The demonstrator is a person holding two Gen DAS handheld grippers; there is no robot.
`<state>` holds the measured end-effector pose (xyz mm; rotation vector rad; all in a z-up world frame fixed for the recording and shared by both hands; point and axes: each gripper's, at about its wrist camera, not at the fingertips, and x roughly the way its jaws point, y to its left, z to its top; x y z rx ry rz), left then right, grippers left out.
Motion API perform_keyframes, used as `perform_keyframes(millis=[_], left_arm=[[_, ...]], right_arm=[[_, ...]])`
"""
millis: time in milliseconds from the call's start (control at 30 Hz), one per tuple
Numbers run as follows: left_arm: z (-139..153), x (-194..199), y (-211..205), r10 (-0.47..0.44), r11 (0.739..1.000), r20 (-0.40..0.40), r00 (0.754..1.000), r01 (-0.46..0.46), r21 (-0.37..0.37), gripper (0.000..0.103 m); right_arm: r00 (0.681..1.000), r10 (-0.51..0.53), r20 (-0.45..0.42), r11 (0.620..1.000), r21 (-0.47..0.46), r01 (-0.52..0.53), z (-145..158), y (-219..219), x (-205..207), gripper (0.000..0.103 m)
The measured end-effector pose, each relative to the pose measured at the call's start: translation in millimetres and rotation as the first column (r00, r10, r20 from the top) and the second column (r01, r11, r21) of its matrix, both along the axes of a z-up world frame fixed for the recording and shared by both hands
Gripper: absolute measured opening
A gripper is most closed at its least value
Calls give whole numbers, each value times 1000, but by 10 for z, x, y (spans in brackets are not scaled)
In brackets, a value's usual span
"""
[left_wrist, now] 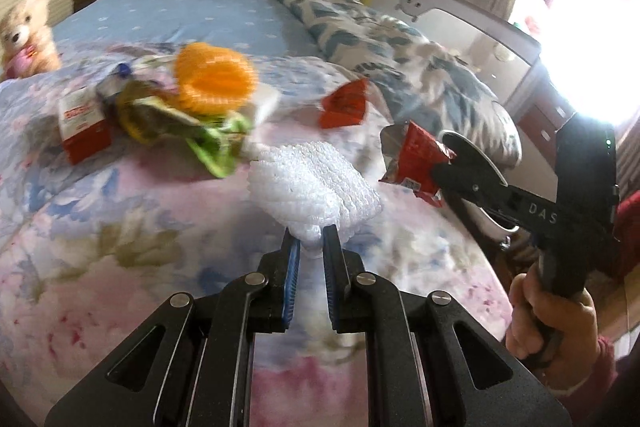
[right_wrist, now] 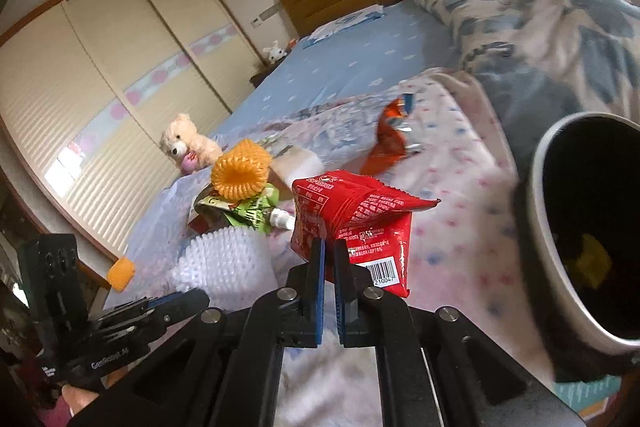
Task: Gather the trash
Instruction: 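Carry the red chip bag and white mesh net with both tools over the bin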
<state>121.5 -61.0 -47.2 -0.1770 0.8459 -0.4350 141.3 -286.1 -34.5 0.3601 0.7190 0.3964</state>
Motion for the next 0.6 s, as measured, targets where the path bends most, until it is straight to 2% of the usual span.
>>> perform_keyframes(millis=[600], left_arm=[[178,-79,-970,-182,983,30,983,182,18,11]], right_arm=[[984,-177,13,984,22,177,78,-1010,-542,4]])
